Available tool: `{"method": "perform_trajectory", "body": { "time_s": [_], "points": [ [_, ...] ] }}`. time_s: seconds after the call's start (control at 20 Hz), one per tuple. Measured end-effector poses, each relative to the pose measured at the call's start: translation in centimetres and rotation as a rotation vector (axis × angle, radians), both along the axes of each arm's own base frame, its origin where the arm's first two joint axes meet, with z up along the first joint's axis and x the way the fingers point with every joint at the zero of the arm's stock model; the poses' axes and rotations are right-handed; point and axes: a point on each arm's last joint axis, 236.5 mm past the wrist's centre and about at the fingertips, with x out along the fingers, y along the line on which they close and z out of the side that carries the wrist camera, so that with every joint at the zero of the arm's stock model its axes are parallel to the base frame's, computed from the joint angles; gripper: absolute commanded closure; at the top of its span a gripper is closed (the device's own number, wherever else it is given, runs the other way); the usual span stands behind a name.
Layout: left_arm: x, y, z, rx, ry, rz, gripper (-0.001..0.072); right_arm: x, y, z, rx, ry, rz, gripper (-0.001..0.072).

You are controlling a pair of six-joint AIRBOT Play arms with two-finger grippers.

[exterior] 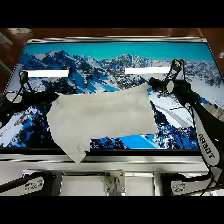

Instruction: Fold the shirts.

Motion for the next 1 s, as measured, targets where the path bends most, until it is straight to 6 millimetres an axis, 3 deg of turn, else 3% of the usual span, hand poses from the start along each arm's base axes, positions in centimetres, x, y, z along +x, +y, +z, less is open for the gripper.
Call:
{"method": "perform_trajectory", "body": {
  "time_s": [0.2, 0.25, 0.3, 0.4, 0.45, 0.5, 0.55, 0.65, 0.75, 1.0],
  "points": [
    [-1.7, 1.8, 1.1, -0.078, 0.098, -0.005, 0.0094, -0.7, -2.2, 3.6, -0.041, -0.034, 0.004, 0.0052],
    [-2.8, 2.8, 1.5, -0.092, 0.138, -0.013, 0.0115, -1.5, -3.5, 4.7, -0.085, -0.026, 0.015, 0.0076],
    [-4.3, 3.8, 1.7, -0.100, 0.184, -0.022, 0.0114, -2.6, -5.1, 5.5, -0.135, -0.002, 0.024, 0.0151],
    [-8.4, 5.7, 1.1, -0.117, 0.301, -0.028, 0.0072, -6.1, -8.7, 5.2, -0.227, 0.131, 0.042, 0.0163],
    [-10.9, 6.4, 0.3, -0.133, 0.365, -0.024, -0.0006, -8.1, -10.3, 4.6, -0.256, 0.206, 0.050, 0.0126],
    [-13.0, 6.7, -0.6, -0.159, 0.417, -0.012, -0.0006, -10.4, -11.8, 3.5, -0.263, 0.297, 0.056, 0.0078],
    [-15.5, 6.7, -1.9, -0.190, 0.479, -0.004, -0.0006, -12.6, -12.6, 2.4, -0.245, 0.375, 0.064, 0.0077],
    [-19.2, 6.2, -4.4, -0.252, 0.566, 0.012, -0.0005, -15.9, -12.3, 0.3, -0.143, 0.478, 0.081, 0.0078],
    [-21.4, 5.0, -6.3, -0.305, 0.597, 0.017, -0.0005, -17.8, -11.1, -1.2, -0.040, 0.523, 0.097, 0.0078],
    [-22.3, 3.5, -9.2, -0.384, 0.579, 0.062, -0.0004, -19.1, -8.8, -2.6, 0.093, 0.542, 0.115, 0.0078]
  ]
}}
